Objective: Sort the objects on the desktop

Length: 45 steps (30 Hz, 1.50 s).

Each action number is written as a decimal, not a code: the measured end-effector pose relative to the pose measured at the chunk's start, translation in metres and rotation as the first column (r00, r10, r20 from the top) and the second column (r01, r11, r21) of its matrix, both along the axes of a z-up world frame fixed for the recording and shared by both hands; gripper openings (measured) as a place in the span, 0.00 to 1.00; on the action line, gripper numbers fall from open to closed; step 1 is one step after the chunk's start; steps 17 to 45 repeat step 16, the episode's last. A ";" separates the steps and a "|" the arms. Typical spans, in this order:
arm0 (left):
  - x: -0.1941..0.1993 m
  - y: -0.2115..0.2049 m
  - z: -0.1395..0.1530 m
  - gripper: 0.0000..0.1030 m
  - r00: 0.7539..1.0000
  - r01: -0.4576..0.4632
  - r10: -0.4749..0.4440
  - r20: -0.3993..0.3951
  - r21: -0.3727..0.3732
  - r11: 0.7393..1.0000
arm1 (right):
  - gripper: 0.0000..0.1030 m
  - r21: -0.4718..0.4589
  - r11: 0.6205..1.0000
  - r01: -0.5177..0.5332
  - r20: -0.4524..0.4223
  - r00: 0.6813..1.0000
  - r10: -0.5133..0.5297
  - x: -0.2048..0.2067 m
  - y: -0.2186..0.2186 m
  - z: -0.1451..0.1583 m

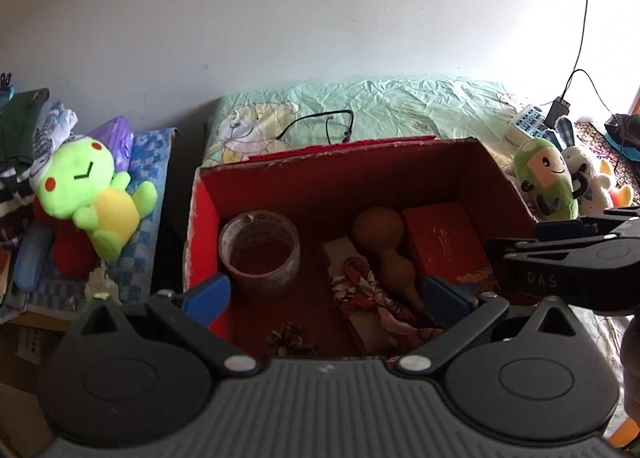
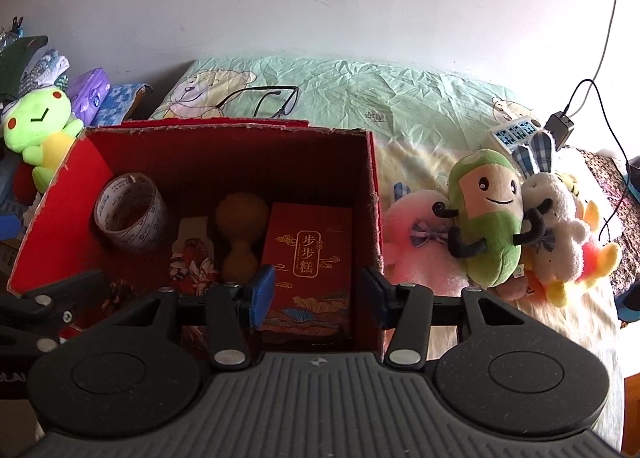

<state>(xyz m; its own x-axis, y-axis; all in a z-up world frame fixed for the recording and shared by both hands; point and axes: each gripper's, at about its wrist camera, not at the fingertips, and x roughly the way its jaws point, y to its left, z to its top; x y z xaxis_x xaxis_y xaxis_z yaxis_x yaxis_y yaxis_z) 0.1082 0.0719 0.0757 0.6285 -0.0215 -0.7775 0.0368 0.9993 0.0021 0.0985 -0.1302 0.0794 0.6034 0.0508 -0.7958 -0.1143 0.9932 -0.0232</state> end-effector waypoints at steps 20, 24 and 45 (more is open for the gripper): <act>0.034 0.003 -0.033 1.00 0.981 -0.117 0.114 -0.156 -0.013 0.993 | 0.54 0.044 0.998 0.050 -0.014 0.999 -0.050 0.007 0.003 -0.006; 0.034 0.003 -0.033 1.00 0.981 -0.117 0.114 -0.156 -0.013 0.993 | 0.54 0.044 0.998 0.050 -0.014 0.999 -0.050 0.007 0.003 -0.006; 0.034 0.003 -0.033 1.00 0.981 -0.117 0.114 -0.156 -0.013 0.993 | 0.54 0.044 0.998 0.050 -0.014 0.999 -0.050 0.007 0.003 -0.006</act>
